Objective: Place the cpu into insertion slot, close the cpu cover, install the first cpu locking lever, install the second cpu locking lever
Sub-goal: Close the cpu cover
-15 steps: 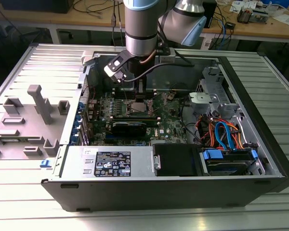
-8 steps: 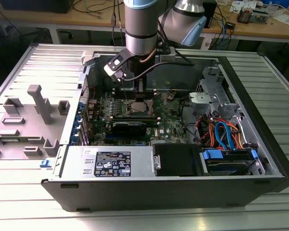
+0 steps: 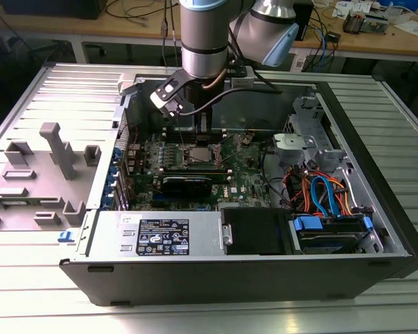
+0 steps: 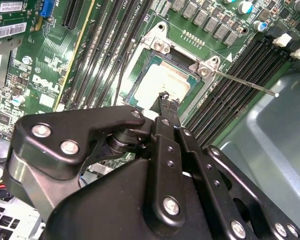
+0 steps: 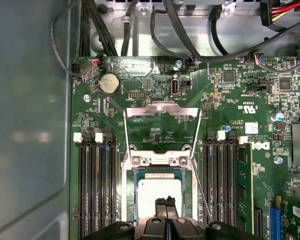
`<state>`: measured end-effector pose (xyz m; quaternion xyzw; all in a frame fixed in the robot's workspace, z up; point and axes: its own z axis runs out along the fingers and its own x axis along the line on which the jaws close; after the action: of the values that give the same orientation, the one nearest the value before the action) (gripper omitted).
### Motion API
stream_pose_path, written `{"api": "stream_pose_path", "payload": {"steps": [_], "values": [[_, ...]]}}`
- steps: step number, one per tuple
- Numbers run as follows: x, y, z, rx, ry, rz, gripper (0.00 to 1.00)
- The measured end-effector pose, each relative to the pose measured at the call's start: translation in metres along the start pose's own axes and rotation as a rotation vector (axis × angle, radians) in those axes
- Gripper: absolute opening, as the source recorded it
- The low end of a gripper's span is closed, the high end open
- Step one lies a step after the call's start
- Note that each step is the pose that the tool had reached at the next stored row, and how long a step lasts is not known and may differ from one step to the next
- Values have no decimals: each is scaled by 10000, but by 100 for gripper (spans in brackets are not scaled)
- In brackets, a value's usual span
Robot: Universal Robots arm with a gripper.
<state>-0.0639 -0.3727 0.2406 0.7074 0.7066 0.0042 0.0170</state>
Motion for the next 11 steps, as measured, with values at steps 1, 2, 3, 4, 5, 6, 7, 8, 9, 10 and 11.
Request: {"api": "stream_pose_path", "payload": {"steps": [1, 2, 3, 4, 5, 6, 7, 8, 9, 10, 11], "values": [[0, 0, -2, -1, 2, 0, 11], [0, 0, -5, -1, 1, 0, 11], [0, 0, -9, 0, -1, 0, 11], [0, 0, -12, 0, 0, 0, 11], [-1, 0, -17, 0, 0, 0, 11], [0, 1, -20, -1, 1, 0, 11], [0, 1, -25, 0, 1, 0, 11], [0, 1, -34, -1, 1, 0, 11], [-1, 1, -42, -1, 1, 0, 11], [0, 2, -46, -2, 2, 0, 11], [-1, 1, -52, -1, 1, 0, 11]]}}
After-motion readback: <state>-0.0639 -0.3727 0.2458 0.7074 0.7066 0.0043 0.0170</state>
